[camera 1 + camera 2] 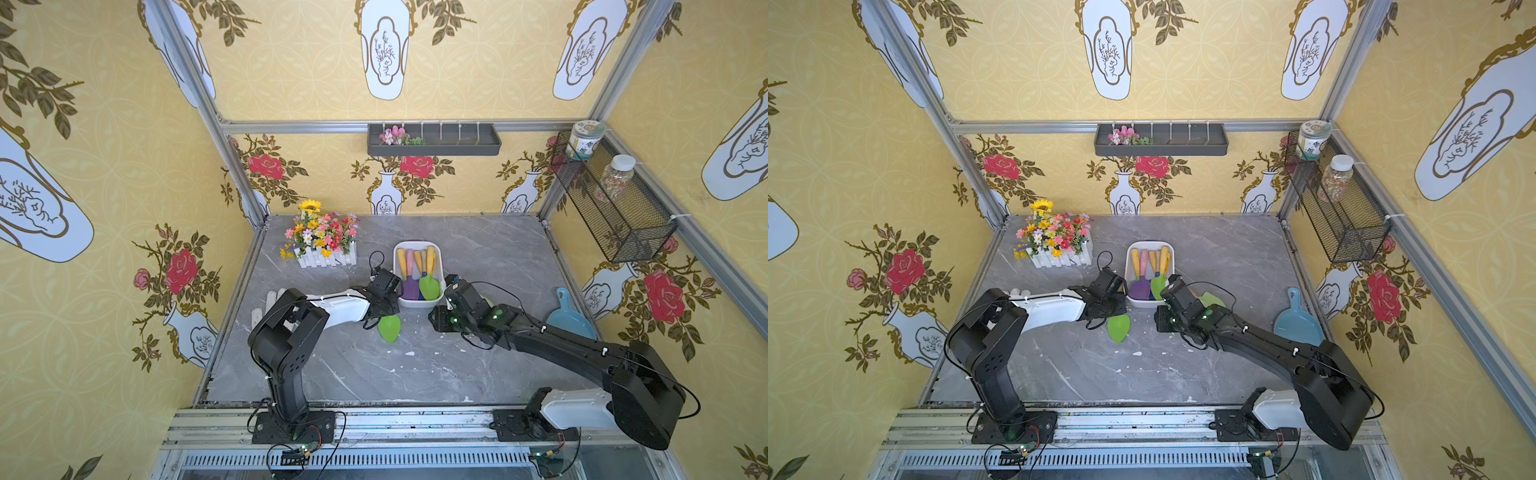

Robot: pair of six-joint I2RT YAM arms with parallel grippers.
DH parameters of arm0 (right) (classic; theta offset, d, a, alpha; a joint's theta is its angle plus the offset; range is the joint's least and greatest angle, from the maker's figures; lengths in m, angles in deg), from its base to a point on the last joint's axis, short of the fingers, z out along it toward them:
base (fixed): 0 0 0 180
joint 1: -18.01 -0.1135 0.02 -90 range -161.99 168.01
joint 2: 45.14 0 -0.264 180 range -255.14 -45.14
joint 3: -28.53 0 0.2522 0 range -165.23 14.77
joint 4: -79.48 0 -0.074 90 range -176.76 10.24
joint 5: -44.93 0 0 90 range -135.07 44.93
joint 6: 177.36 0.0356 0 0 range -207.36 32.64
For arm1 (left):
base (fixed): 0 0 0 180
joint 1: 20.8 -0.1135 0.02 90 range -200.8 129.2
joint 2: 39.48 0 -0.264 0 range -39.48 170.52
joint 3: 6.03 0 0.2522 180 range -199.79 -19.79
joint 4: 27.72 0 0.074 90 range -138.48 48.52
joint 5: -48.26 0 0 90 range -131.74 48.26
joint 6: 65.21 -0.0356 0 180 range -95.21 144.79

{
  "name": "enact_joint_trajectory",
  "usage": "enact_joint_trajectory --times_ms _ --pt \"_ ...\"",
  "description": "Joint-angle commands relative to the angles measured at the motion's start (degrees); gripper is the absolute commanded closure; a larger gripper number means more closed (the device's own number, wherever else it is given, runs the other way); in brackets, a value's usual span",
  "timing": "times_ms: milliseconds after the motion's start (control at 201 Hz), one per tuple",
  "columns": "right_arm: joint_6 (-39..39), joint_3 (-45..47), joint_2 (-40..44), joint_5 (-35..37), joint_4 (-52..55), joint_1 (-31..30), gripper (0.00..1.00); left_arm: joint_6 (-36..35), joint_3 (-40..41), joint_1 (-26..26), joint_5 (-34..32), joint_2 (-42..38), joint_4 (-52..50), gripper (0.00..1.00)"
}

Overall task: Put the shovel into the storage box
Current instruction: Pick up the shovel from the center of the board.

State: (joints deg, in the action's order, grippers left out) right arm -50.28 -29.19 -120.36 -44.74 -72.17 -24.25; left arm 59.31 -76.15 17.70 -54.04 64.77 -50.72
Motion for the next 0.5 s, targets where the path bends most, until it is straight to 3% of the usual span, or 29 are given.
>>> enact_joint_trajectory --times_ms 0,498 --pt "0.00 0.10 -0.02 0.54 -1.89 -0.01 0.55 -0.26 0.46 0.00 -0.97 1.20 -6.14 0.71" --pt "-0.04 -0.27 -0.28 0.54 -2.02 0.00 0.55 0.30 5.24 0.17 -2.78 -4.10 -6.84 0.89"
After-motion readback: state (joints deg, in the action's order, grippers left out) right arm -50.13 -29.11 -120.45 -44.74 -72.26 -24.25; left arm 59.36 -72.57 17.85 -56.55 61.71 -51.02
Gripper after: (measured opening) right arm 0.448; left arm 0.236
